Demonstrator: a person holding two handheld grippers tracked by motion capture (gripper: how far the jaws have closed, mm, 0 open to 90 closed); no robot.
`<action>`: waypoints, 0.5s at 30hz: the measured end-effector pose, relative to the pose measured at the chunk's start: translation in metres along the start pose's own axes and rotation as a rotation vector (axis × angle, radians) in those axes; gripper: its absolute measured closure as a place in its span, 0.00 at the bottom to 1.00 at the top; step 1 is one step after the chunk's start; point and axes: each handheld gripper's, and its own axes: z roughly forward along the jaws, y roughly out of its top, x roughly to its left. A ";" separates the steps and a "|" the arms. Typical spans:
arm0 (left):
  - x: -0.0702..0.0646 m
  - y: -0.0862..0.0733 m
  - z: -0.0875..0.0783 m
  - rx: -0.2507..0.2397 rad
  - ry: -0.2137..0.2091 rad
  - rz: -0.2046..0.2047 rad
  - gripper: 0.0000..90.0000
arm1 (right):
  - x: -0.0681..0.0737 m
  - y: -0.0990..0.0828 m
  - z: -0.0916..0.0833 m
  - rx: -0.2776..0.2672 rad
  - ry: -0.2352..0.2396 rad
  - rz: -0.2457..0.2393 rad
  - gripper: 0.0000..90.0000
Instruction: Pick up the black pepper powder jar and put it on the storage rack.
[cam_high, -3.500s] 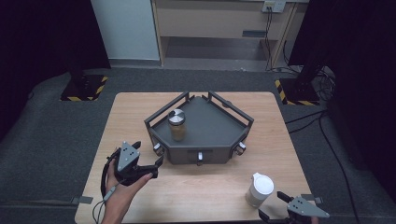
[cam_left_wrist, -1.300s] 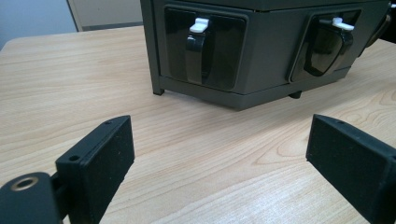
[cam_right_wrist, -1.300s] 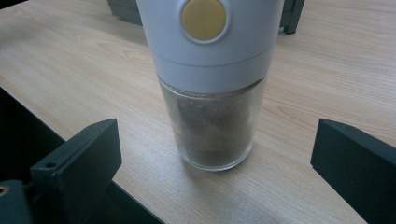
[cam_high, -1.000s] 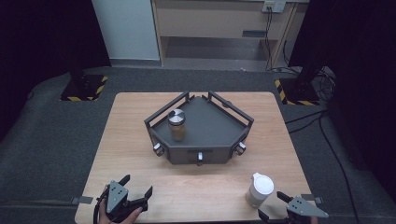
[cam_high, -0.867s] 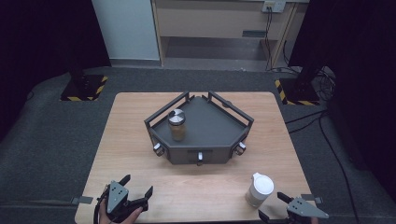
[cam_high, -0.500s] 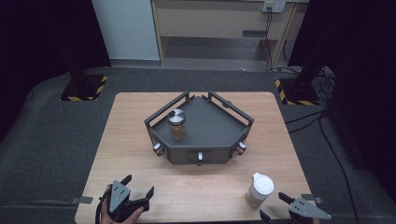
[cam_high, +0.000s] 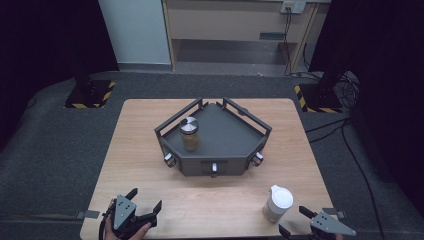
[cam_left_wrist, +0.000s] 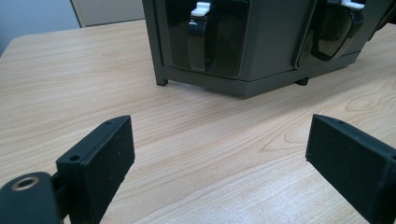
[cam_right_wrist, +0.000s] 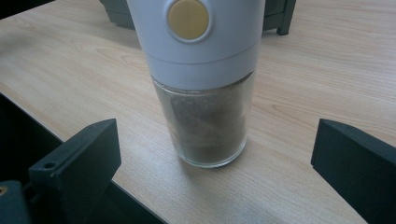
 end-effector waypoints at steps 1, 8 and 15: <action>0.001 0.000 0.000 -0.001 0.000 0.000 0.08 | 0.000 -0.001 0.000 -0.001 -0.004 0.001 0.02; 0.004 -0.001 -0.001 -0.002 0.006 -0.001 0.08 | 0.001 -0.001 0.001 0.002 -0.015 0.002 0.02; 0.005 -0.002 -0.003 -0.015 0.014 -0.005 0.08 | 0.001 -0.002 0.000 -0.001 -0.020 0.007 0.02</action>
